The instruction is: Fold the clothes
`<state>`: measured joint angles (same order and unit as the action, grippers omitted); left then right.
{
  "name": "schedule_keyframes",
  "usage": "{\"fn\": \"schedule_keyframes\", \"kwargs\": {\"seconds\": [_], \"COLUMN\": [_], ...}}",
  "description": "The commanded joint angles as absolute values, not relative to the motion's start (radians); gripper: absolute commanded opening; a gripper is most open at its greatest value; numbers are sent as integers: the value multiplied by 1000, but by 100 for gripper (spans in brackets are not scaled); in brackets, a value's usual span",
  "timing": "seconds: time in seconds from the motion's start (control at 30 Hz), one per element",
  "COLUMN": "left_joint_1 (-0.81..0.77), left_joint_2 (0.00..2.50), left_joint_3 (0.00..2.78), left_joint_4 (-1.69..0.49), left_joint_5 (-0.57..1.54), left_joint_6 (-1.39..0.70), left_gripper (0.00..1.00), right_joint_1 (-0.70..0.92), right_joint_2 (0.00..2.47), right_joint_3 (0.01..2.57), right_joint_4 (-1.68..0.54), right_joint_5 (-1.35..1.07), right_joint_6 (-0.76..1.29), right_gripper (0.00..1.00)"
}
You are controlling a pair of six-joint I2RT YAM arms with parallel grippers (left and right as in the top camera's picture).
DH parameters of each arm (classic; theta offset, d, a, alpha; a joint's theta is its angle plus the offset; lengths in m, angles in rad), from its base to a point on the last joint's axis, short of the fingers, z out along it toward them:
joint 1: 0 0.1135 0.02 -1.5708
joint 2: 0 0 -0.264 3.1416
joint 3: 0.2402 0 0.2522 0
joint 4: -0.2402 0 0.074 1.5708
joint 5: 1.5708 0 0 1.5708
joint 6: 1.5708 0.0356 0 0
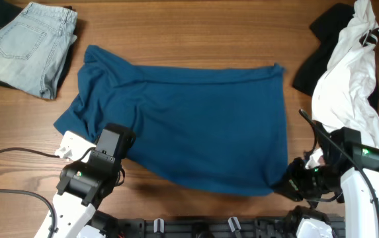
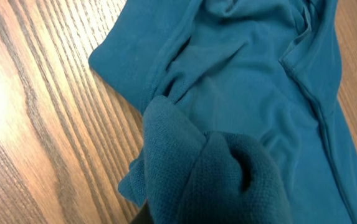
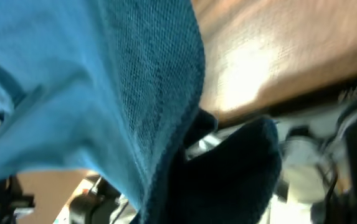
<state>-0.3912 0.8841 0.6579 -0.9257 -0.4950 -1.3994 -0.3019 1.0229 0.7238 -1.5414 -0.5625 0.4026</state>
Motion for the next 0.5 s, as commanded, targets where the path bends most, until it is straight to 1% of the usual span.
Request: {"fn": "schedule_keyframes", "kwargs": {"seconds": [0.0, 0.1, 0.27, 0.47], "left_joint_1": [-384, -384, -384, -384], "left_joint_2": [873, 873, 877, 879], "left_joint_3": [669, 669, 669, 669], "left_joint_4": [-923, -923, -923, -923], "left_joint_5": [-547, -548, -548, -548], "left_joint_6": [-1391, -1391, -1391, -1391], "left_gripper": [4, 4, 4, 4], "right_joint_1": [-300, -300, -301, -301], "right_joint_2": [1026, 1030, 1054, 1079], "right_joint_3": [735, 735, 735, 735], "right_joint_4": [-1599, -1610, -1599, -1563], "right_joint_5": [-709, -722, -595, -595], "right_joint_6": [395, 396, 422, 447], "right_gripper": [4, 5, 4, 4]}}
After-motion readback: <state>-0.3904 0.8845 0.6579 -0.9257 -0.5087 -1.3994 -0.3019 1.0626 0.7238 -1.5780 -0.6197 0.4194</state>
